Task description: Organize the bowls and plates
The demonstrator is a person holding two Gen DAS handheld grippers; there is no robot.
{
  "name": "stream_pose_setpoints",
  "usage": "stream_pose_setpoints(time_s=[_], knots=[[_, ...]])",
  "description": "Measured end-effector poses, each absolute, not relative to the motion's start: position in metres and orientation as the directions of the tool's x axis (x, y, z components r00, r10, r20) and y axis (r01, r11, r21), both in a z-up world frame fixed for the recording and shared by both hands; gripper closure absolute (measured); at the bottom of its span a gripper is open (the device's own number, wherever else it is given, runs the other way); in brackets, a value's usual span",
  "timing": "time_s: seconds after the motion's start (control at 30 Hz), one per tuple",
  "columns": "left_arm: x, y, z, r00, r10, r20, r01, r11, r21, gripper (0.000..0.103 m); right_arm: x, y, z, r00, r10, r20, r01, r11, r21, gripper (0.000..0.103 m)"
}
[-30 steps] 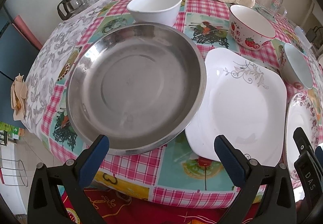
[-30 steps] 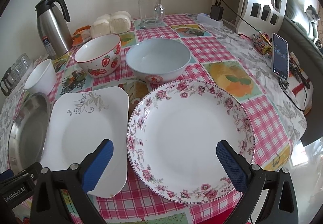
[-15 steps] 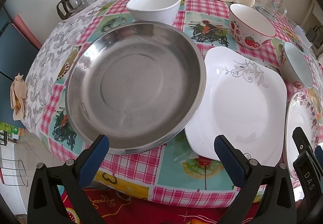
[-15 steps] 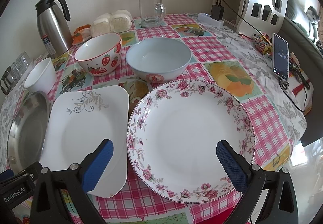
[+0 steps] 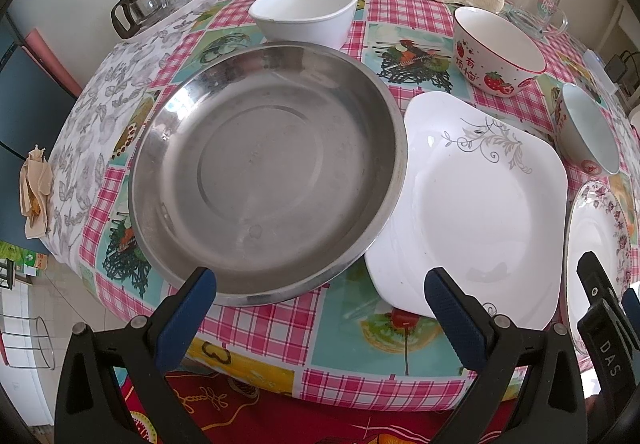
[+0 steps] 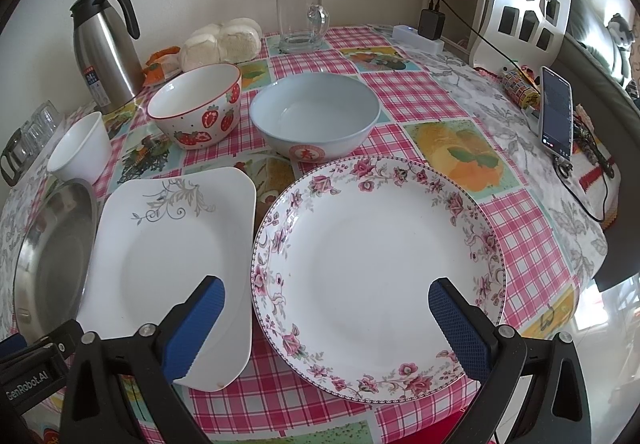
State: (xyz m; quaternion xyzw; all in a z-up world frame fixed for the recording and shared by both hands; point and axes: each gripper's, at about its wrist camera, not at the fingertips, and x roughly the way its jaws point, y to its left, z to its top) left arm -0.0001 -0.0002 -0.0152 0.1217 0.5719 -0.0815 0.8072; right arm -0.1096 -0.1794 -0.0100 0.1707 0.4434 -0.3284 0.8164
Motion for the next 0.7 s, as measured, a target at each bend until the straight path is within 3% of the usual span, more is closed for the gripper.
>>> stream_pose_setpoints(time_s=[0.43, 0.7], knots=[[0.003, 0.008, -0.016, 0.330, -0.001, -0.944, 0.253, 0.963, 0.087, 0.000, -0.104, -0.172, -0.010, 0.397, -0.381, -0.835, 0.673, 0.739, -0.017, 0.000], [0.029, 0.055, -0.009, 0.331, -0.057, -0.942, 0.115, 0.993, -0.020, 0.000, -0.089, -0.143, -0.005, 0.472, -0.341, -0.813, 0.597, 0.802, 0.010, 0.000]])
